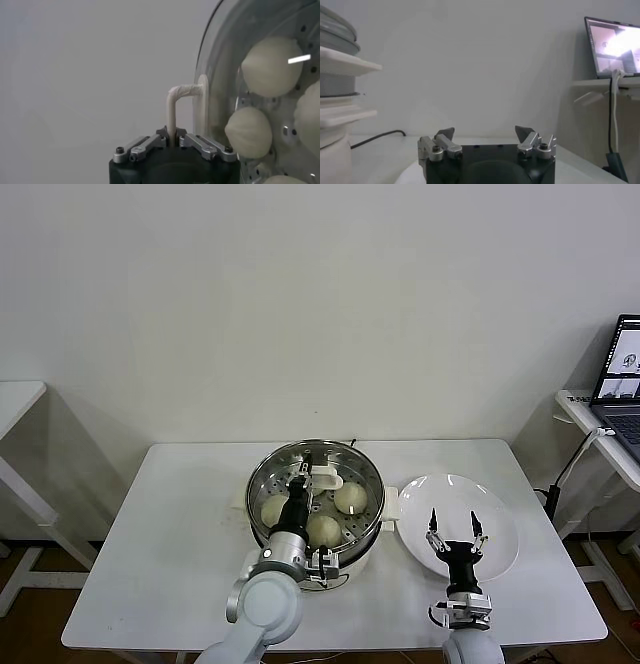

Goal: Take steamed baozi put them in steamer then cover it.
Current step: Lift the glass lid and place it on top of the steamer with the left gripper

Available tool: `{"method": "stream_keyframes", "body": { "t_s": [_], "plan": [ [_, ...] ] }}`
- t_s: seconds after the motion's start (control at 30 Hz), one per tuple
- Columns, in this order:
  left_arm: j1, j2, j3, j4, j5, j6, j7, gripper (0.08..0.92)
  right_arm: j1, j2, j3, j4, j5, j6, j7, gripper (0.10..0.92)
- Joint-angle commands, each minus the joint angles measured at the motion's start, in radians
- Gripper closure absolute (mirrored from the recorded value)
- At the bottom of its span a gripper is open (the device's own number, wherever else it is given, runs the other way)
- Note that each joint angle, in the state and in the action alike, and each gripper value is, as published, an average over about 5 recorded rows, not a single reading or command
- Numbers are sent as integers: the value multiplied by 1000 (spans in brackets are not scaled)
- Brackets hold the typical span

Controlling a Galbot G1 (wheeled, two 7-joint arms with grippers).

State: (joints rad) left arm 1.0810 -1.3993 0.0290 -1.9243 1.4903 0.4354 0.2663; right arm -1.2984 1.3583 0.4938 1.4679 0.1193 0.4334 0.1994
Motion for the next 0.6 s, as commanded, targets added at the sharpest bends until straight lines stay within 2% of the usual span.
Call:
{"method": "stream_keyframes", "body": {
  "t_s": [0.03, 0.6],
  "plan": [
    [-3, -5, 3, 19, 23, -3, 6, 804, 4, 2, 0, -1, 2, 0, 1, 203],
    [13, -9, -10, 11, 54, -26, 4, 793, 6, 4, -3, 0, 1, 0, 0, 203]
  ]
}}
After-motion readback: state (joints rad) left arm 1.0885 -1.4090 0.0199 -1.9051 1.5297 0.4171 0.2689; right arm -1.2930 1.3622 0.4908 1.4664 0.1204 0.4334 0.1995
